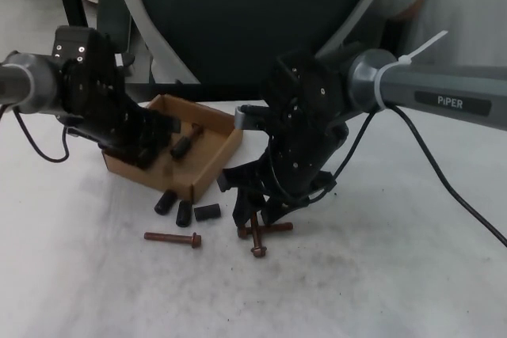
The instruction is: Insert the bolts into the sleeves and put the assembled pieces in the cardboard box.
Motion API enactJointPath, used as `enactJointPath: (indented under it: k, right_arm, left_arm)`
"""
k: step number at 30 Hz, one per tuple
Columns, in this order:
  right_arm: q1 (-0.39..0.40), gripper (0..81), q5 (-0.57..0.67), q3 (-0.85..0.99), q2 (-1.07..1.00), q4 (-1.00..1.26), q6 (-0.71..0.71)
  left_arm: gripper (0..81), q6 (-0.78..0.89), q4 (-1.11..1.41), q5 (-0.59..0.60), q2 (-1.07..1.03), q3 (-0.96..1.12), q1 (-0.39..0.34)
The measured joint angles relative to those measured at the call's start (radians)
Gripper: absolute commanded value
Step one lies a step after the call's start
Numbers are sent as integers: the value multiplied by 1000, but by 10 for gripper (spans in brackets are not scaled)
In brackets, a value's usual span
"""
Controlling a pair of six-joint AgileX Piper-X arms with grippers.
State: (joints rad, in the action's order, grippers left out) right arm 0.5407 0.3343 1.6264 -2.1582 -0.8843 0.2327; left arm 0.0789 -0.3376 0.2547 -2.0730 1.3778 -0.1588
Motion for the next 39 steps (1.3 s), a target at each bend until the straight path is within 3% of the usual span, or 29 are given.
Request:
enactJointPath:
  k: [4,8,12,13,14,22,28,39]
  right_arm:
    - [0,439,-24,0,-1,3,0]
    - [0,337,-40,0,-1,10,0]
    - [0,112,-68,0,-1,11,-13]
    - [-3,21,-75,0,-4,4,-18]
    - [-2,1,-81,0,-4,-4,-23]
    - [-5,3,-82,0,-4,-51,-89]
    - [-7,3,-90,0,14,-63,-106]
    - [-7,3,-154,-3,149,-123,-175]
  left_arm:
    - [489,8,-2,67,0,0,7]
    - [489,11,-2,145,9,0,7]
    - [489,11,-2,195,34,0,7]
    - [489,11,-2,211,45,0,7]
    - [489,11,-4,227,54,0,7]
    - [489,-48,-116,330,131,0,10]
    - [489,39,-168,463,133,-8,28]
    - [489,100,-397,550,133,-9,88]
